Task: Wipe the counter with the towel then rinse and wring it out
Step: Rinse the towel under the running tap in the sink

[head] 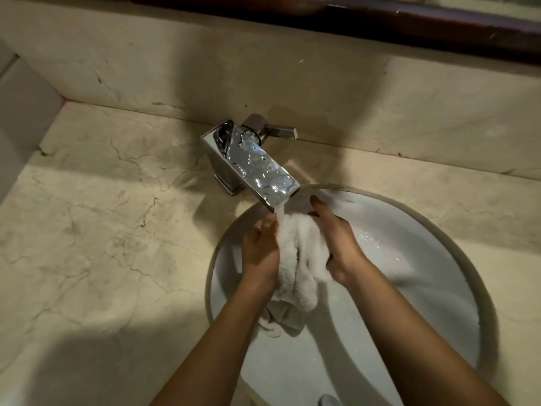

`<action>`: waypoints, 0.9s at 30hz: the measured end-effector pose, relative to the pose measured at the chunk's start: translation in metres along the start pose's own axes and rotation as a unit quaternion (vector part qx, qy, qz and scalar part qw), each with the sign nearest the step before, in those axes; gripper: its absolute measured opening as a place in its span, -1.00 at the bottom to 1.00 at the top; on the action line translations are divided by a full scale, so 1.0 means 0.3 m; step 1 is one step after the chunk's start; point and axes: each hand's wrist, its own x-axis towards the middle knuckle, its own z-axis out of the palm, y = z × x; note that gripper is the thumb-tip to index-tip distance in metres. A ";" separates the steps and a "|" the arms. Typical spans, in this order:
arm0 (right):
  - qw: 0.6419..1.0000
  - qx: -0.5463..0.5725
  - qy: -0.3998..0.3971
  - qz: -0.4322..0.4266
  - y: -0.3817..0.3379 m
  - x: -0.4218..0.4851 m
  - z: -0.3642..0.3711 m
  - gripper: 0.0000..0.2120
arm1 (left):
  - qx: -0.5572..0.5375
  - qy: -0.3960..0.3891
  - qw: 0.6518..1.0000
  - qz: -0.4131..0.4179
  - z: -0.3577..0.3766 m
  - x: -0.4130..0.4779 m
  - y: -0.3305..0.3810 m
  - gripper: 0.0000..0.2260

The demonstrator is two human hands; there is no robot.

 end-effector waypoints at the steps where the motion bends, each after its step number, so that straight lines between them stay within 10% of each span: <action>1: 0.999 -0.031 -0.042 0.007 -0.011 -0.003 -0.036 -0.16 | 0.020 0.001 1.000 0.020 -0.008 0.003 -0.002 -0.74; 6: 0.973 -0.107 -0.204 0.021 -0.041 -0.048 -0.140 -0.28 | 0.096 -0.017 0.990 0.100 -0.011 0.003 0.007 -0.76; 12: 0.987 0.059 -0.126 -0.074 -0.115 -0.091 -0.151 -0.69 | 0.378 -0.098 0.915 0.098 -0.039 0.002 0.009 -0.68; 21: 0.980 0.129 -0.102 -0.109 -0.155 -0.118 -0.201 -0.61 | 0.491 -0.173 0.847 0.108 -0.115 0.058 0.002 -0.65; 27: 0.977 0.168 -0.076 -0.110 -0.148 -0.138 -0.213 -0.61 | 0.424 -0.166 0.888 0.069 -0.112 0.067 -0.003 -0.80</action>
